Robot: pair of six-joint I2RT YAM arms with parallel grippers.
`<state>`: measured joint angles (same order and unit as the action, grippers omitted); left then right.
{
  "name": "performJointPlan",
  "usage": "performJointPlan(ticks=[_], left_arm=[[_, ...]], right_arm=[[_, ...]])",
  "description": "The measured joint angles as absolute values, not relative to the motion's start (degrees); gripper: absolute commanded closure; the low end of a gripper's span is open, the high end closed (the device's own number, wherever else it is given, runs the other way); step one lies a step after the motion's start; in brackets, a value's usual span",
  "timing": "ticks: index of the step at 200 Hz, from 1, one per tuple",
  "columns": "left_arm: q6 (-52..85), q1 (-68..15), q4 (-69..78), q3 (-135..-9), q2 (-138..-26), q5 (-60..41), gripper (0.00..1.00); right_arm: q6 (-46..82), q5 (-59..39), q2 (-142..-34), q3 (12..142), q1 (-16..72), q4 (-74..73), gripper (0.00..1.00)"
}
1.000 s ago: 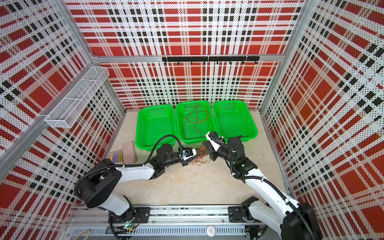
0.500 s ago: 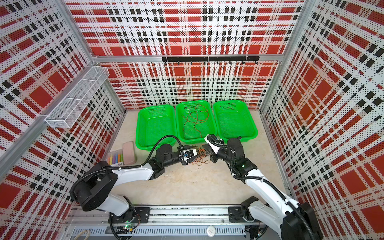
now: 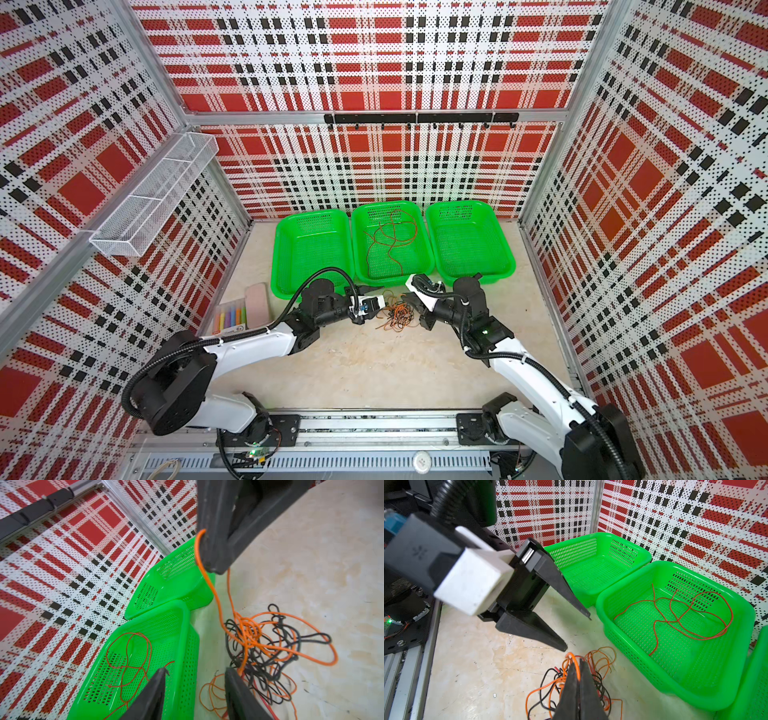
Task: Untangle the cables
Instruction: 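Move the left gripper back to the tangle and grasp an orange wire, then lift the orange wire up with the left gripper while the right gripper approaches it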
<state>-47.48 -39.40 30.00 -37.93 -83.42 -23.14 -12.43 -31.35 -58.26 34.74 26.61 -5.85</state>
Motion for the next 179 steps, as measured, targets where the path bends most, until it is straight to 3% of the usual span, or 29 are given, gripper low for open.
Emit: performJointPlan(ticks=[77, 125, 148, 179], left_arm=[[-48.7, -41.0, 27.3, -38.0, -84.6, -26.5, 0.55], [-49.0, -42.1, 27.3, -38.2, -87.4, -25.8, 0.77], [-48.7, -42.6, 27.9, -38.3, -87.5, -25.0, 1.00], [-46.9, -43.2, 29.5, -38.3, -87.4, -23.2, 1.00]], right_arm=[[-12.4, -32.3, -58.4, 34.8, 26.6, -5.8, 1.00], [-11.9, -32.4, -58.6, 34.8, 26.6, -5.8, 1.00], [-11.0, -32.1, -58.6, 34.8, 26.6, -5.9, 1.00], [-8.2, -27.9, -57.7, 34.7, 26.5, -7.3, 1.00]])
